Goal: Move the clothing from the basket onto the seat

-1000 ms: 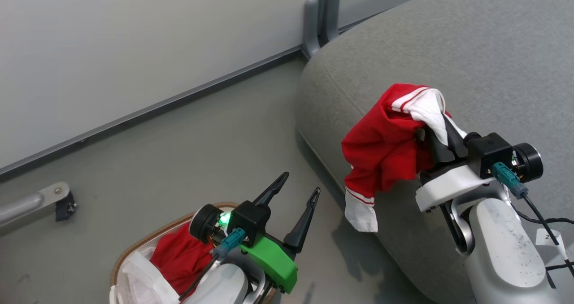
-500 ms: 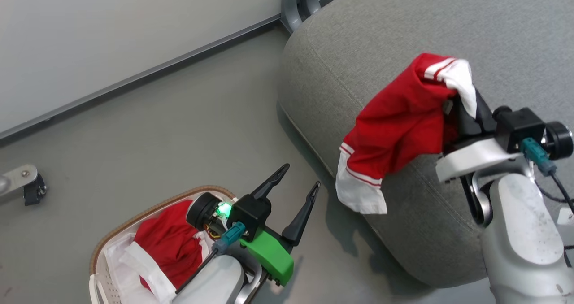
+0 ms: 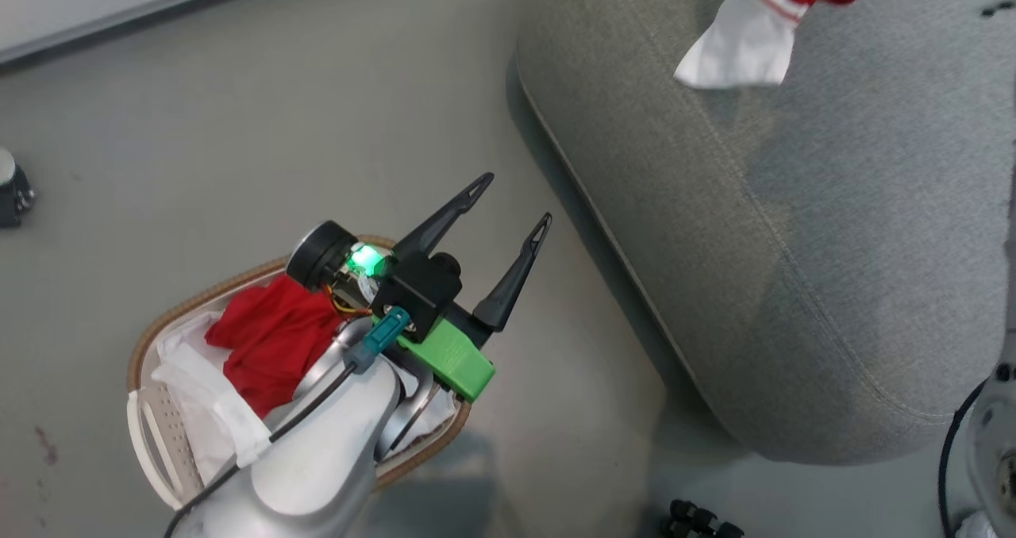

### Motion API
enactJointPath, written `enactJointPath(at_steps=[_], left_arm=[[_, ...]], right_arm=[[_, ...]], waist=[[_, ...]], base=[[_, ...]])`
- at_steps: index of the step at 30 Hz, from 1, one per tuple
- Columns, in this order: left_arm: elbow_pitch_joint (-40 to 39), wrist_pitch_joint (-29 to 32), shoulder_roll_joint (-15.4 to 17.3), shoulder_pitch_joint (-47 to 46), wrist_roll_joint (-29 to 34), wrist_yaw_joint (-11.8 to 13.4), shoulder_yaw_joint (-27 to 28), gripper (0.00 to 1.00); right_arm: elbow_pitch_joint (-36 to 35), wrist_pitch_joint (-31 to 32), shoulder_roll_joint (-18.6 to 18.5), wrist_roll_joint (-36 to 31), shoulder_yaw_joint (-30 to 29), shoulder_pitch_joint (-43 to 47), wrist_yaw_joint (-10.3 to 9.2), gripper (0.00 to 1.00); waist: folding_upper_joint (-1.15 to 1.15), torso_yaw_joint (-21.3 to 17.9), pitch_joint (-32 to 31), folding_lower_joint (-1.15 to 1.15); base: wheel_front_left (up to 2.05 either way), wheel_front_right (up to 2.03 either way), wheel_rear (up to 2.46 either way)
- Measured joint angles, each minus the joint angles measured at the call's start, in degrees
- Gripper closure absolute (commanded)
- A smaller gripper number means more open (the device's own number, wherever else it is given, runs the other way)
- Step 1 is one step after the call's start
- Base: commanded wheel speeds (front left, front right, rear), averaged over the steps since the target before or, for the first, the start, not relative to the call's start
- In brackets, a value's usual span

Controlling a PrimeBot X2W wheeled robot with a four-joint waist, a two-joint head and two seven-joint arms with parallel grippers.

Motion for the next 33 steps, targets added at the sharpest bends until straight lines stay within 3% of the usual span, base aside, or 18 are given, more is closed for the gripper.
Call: enactJointPath(at_steps=[6,12,22,23,24,25,26,27,28,33], left_arm=[[-2.09,0.67,1.25,-3.25,1.89,0.03,-0.36,0.0],[-3.41,1.67,1.99,-3.72,2.25,0.81,-0.46,0.0],[-4.82,2.22,3.44,-3.52,1.76,1.63,-0.38,0.0],[-4.86,2.22,3.43,-3.39,1.49,1.63,-0.26,0.0],[-4.89,2.22,3.43,-3.25,1.16,1.76,-0.14,0.0],[-4.93,2.22,3.44,-3.11,1.0,1.87,-0.01,0.0],[-4.93,2.23,3.46,-3.02,0.86,1.92,0.12,0.0],[-4.92,2.27,3.48,-2.95,0.75,1.93,0.14,0.0],[-4.89,2.27,3.49,-2.85,0.59,1.94,0.18,0.0],[-4.45,1.86,3.35,-2.54,-0.59,2.16,0.41,0.0]], right_arm=[[6.25,-0.03,-5.56,-1.93,-4.88,-8.69,0.0,1.0],[14.69,-0.02,-9.09,-4.66,-8.86,-10.78,0.0,1.0],[22.85,-0.03,-7.37,-7.2,-12.7,-4.8,0.0,1.0],[22.31,-0.03,-7.08,-7.14,-12.91,-4.26,0.0,0.93],[21.86,-0.03,-6.75,-7.04,-13.04,-3.78,0.0,0.77],[21.21,-0.03,-6.26,-6.89,-13.03,-2.93,0.0,0.73],[20.51,-0.03,-5.75,-6.84,-12.99,-1.99,0.0,0.56],[19.78,-0.03,-5.38,-6.69,-12.95,-1.16,0.0,0.35],[19.02,-0.03,-5.11,-6.46,-12.8,-0.27,0.0,0.0],[15.32,-0.02,-4.11,-4.19,-11.28,4.41,0.0,0.0]], waist=[[0.0,1.74,7.26,0.0],[0.0,3.61,13.49,0.01],[0.0,5.72,20.15,0.01],[0.0,5.71,20.36,0.01],[0.0,5.63,20.41,0.01],[0.0,5.51,20.38,0.01],[0.0,5.37,20.25,0.01],[0.0,5.24,20.07,0.0],[0.0,5.07,19.78,0.0],[0.0,4.45,17.8,0.0]], base=[[0.0,0.0,0.0],[0.0,0.0,0.0],[0.0,0.0,0.0],[0.0,0.0,0.0],[0.0,0.0,0.0],[0.0,0.0,0.0],[0.0,0.0,0.0],[0.0,0.0,0.0],[0.0,0.0,0.0],[0.0,0.0,0.0]])
